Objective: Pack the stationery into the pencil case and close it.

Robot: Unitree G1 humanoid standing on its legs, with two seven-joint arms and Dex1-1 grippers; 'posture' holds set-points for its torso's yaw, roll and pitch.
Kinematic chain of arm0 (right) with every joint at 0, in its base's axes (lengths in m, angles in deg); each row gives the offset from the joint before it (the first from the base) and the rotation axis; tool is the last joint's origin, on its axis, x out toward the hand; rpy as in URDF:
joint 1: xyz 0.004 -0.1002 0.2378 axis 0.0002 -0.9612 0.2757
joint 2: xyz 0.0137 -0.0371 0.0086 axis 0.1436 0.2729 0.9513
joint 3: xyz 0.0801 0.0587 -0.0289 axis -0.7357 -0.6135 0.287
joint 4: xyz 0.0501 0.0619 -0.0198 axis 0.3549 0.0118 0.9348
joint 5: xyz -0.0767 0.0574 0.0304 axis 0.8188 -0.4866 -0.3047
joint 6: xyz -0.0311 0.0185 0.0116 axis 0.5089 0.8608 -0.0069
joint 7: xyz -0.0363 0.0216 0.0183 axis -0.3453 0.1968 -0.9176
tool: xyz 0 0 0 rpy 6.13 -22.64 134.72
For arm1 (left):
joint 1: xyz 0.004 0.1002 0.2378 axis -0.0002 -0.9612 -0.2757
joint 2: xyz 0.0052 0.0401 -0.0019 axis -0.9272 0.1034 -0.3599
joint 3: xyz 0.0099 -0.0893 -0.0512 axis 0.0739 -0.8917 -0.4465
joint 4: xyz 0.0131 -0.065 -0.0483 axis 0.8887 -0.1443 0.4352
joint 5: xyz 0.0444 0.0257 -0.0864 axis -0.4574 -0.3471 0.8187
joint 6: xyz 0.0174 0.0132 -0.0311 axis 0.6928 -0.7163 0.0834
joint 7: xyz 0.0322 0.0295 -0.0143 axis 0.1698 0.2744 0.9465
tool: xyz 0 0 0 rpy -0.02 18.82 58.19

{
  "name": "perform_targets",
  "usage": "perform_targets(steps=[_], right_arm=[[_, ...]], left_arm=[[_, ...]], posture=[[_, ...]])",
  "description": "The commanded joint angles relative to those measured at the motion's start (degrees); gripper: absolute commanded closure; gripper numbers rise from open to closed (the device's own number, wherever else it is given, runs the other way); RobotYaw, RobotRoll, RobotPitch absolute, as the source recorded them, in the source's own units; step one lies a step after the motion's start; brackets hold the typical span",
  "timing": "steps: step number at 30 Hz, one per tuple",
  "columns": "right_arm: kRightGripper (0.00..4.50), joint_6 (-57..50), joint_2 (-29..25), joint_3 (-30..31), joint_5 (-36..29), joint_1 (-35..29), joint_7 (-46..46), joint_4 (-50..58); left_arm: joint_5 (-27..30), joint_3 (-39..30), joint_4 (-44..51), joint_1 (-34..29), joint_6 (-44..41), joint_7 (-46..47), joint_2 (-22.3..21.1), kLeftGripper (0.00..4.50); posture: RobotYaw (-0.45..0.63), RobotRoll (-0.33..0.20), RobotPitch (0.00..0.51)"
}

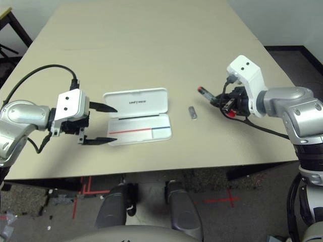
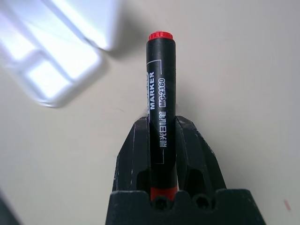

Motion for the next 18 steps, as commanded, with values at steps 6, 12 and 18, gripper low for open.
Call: perform_targets(steps=[6, 12, 18], right_arm=[[4.02, 4.1, 8.3, 9.9, 2.0, 8.8, -5.9, -1.5], [4.02, 7.7, 14.0, 16.2, 5.1, 14.6, -9.4, -5.4], [4.02, 9.8, 21.1, 20.4, 8.5, 20.1, -10.8, -11.5]], left_arm=[[-0.2, -0.5, 1.0, -0.7, -0.4, -0.1, -1.0, 0.00], [-0.3, -0.5, 1.6, -0.9, -1.1, 0.2, -1.0, 0.00], [-0.8, 0.0, 1.2, -0.1, -1.0, 0.1, -0.8, 0.00]], posture=[[-0.06, 0.000, 0.142], [-0.06, 0.000, 0.140], [-0.05, 0.000, 0.136]])
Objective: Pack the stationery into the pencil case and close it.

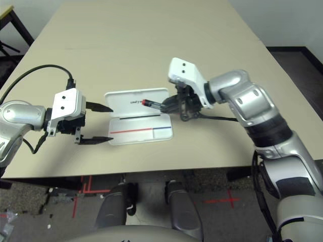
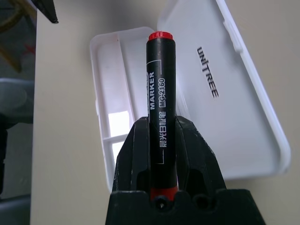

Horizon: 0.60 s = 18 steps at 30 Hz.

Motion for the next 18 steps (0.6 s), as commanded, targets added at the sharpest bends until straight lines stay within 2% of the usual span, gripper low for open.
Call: perform_targets(steps=[1, 18], right_arm=[[4.02, 1.3, 2.4, 2.4, 1.7, 2.0, -1.5, -2.1], [4.02, 6.0, 9.6, 8.8, 9.9, 1.7, -2.3, -6.3]], left_arm=[[-0.6, 0.4, 0.7, 0.4, -0.3, 0.1, -0.3, 0.00], [-0.6, 0.3, 2.5, -0.9, -1.5, 1.7, -0.1, 0.00]], posture=[[-0.04, 0.000, 0.136], [-0.02, 0.000, 0.136]])
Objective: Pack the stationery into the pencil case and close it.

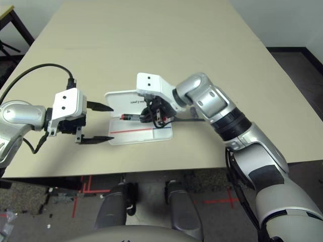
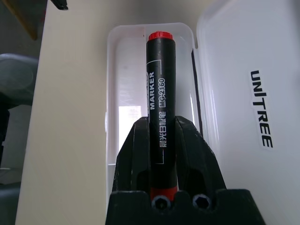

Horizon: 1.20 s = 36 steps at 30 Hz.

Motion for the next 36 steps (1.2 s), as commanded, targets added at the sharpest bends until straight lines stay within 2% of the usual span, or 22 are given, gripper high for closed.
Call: perform_targets(steps=[1, 12, 13, 14, 18, 22, 26, 32, 36], right_arm=[[4.02, 1.5, 1.3, 1.6, 1.8, -0.6, 0.4, -0.4], [4.02, 6.8, 3.3, 1.9, 5.5, -2.7, 2.0, -1.5], [3.30, 7.2, 3.5, 1.5, 5.4, -2.8, 2.2, -1.6], [3.05, 7.7, 3.7, 1.2, 5.3, -2.9, 2.3, -1.7], [1.56, 8.5, 3.0, -1.0, 3.9, -3.5, 2.0, -0.9], [0.04, 6.4, -0.1, -4.9, -0.2, -5.4, -1.0, 3.0], [0.04, 2.2, -6.4, -8.4, -5.5, -8.4, -6.1, 8.3], [0.04, -4.4, -18.6, -17.5, -15.3, -14.4, -12.3, 13.9], [0.04, -6.0, -22.7, -20.9, -18.4, -18.9, -12.1, 16.2]], left_arm=[[-0.6, 0.3, 1.2, -0.7, -0.3, 0.6, 0.0, 0.00], [-0.3, 0.1, 1.7, -1.7, -0.4, 0.9, -0.2, 0.00], [-0.4, 0.1, 1.6, -1.8, -0.3, 0.9, -0.2, 0.00], [-0.5, 0.1, 1.5, -1.8, -0.3, 0.9, -0.2, 0.00], [-0.5, -0.3, 1.5, -2.4, -0.1, 1.2, -0.3, 0.00], [-0.8, -0.7, 2.2, -3.4, -2.2, 2.3, -1.2, 0.00], [-1.3, -1.3, 3.0, -4.3, -4.7, 4.1, -2.4, 0.00], [-2.5, -3.9, 2.8, -5.5, -9.7, 7.1, -5.3, 0.00], [-4.2, -5.5, 2.3, -5.2, -16.7, 10.9, -8.0, 0.00]], posture=[[-0.02, 0.000, 0.136], [-0.02, 0.000, 0.145], [-0.02, 0.000, 0.145], [-0.02, 0.000, 0.145], [-0.01, 0.000, 0.147], [-0.01, 0.000, 0.149], [0.00, 0.000, 0.153], [0.01, 0.000, 0.161], [0.00, 0.000, 0.168]])
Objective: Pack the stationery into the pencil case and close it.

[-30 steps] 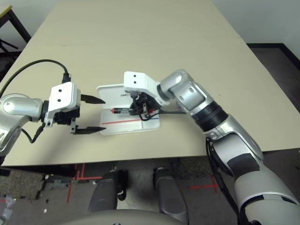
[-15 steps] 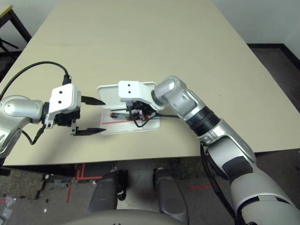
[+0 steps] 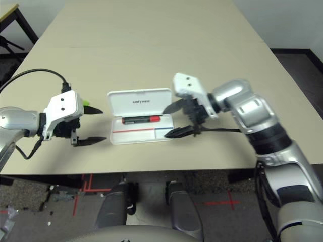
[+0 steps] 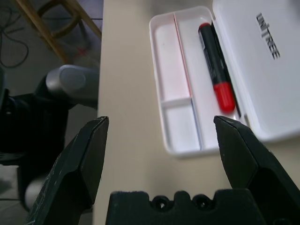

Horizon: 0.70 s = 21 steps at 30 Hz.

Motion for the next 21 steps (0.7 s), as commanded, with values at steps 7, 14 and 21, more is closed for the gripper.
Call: perform_targets(steps=[7, 14, 21], right_arm=[[0.04, -1.4, -1.4, -2.4, -3.5, -5.8, 2.9, 3.8], [0.04, 0.1, -0.4, -1.3, -2.6, -6.0, 5.4, 2.8], [0.04, 0.8, -0.2, -0.5, -2.2, -6.6, 6.4, 2.5]], left_arm=[[-4.2, -2.6, -3.0, 3.4, -15.5, 11.3, -0.6, 0.00], [-5.6, -3.6, -9.0, 7.8, -26.5, 21.8, 5.9, 0.00], [-4.3, -5.2, -14.1, 9.2, -30.1, 26.4, 12.1, 0.00]], posture=[[0.00, 0.000, 0.178], [0.00, 0.000, 0.185], [-0.01, 0.000, 0.190]])
